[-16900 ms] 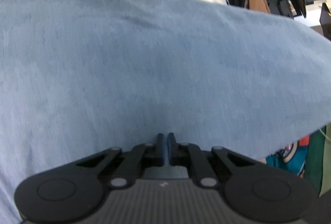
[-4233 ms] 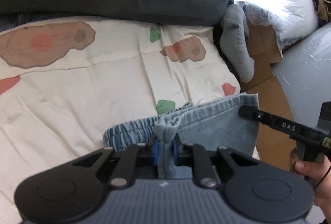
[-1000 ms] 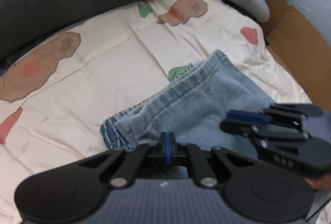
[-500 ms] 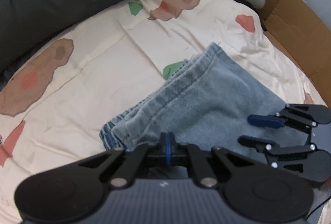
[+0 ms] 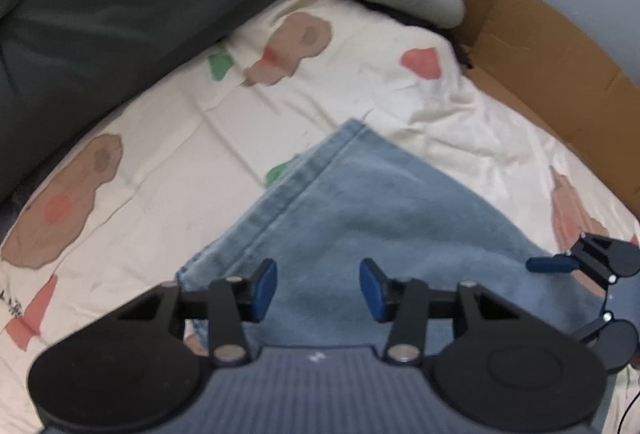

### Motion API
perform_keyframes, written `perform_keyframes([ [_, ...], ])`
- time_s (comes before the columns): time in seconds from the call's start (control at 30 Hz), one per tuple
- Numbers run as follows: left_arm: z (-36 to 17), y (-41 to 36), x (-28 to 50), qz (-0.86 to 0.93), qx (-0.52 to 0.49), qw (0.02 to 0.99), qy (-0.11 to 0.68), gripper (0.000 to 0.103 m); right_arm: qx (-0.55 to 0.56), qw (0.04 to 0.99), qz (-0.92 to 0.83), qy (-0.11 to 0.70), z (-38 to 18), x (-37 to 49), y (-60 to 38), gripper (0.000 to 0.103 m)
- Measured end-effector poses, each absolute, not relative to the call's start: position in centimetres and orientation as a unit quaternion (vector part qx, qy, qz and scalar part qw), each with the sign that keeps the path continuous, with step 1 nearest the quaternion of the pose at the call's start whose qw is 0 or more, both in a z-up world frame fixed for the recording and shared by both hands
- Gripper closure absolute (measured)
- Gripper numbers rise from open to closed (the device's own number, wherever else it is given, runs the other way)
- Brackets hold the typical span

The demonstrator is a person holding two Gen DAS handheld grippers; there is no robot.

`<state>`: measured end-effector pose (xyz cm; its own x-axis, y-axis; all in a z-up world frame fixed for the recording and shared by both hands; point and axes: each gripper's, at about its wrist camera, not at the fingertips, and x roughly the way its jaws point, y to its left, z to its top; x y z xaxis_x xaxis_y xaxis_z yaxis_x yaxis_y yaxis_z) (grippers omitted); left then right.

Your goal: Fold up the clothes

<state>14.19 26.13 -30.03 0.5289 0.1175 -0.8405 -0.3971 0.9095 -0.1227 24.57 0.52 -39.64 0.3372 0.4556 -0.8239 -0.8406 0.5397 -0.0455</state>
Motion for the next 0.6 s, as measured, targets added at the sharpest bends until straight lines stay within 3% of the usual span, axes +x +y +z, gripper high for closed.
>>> perform_keyframes([
  [0.27,-29.6,23.7,13.3,0.111,-0.166,0.866,0.459,0.054,-0.243,0.779,0.4,0.418,-39.6,22.9,-2.4,0.021],
  [0.47,-30.6,20.9,12.7,0.08,-0.167,0.862,0.471,0.054,-0.25,0.774,0.372,0.447,-39.7,21.6,-5.2,0.01],
  [0.6,-31.1,18.2,12.3,0.05,-0.148,0.865,0.478,0.054,-0.262,0.771,0.356,0.458,-39.5,20.9,-7.2,0.009],
])
